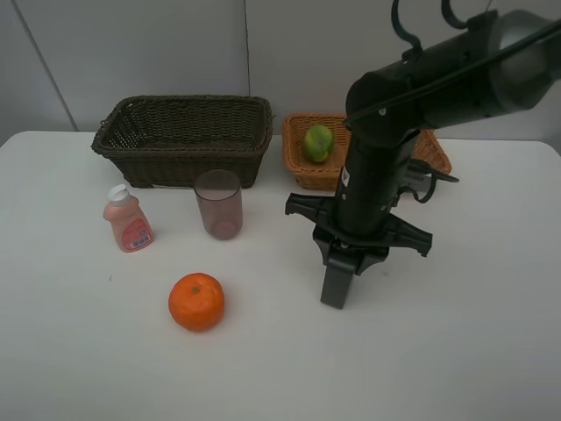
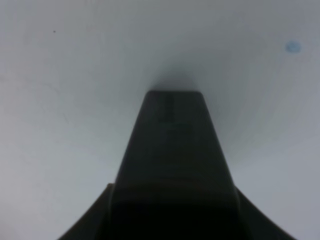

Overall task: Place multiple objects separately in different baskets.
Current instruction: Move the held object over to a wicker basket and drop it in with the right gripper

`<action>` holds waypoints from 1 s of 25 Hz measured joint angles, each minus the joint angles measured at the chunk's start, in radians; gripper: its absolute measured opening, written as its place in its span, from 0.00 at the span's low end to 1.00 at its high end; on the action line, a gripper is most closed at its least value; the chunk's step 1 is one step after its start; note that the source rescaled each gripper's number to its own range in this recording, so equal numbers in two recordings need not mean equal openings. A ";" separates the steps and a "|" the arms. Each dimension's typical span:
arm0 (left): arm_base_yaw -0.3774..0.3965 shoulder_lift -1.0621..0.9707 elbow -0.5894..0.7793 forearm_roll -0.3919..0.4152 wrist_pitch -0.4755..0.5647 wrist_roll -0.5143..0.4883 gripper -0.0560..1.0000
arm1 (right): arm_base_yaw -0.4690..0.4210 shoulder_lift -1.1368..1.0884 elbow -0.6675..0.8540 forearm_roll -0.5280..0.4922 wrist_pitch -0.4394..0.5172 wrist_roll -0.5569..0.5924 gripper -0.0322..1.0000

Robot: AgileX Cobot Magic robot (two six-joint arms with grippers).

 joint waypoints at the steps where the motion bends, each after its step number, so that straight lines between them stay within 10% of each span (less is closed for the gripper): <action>1: 0.000 0.000 0.000 0.000 0.000 0.000 1.00 | 0.000 0.000 0.000 0.000 0.000 0.000 0.04; 7: 0.000 0.000 0.000 0.000 0.000 0.000 1.00 | 0.000 0.005 -0.017 0.013 0.006 -0.031 0.04; 17: 0.000 0.000 0.000 0.000 0.000 0.000 1.00 | 0.009 0.019 -0.336 0.085 0.309 -0.668 0.04; 25: 0.000 0.000 0.000 0.000 0.000 0.000 1.00 | 0.011 0.082 -0.606 0.086 0.325 -0.890 0.04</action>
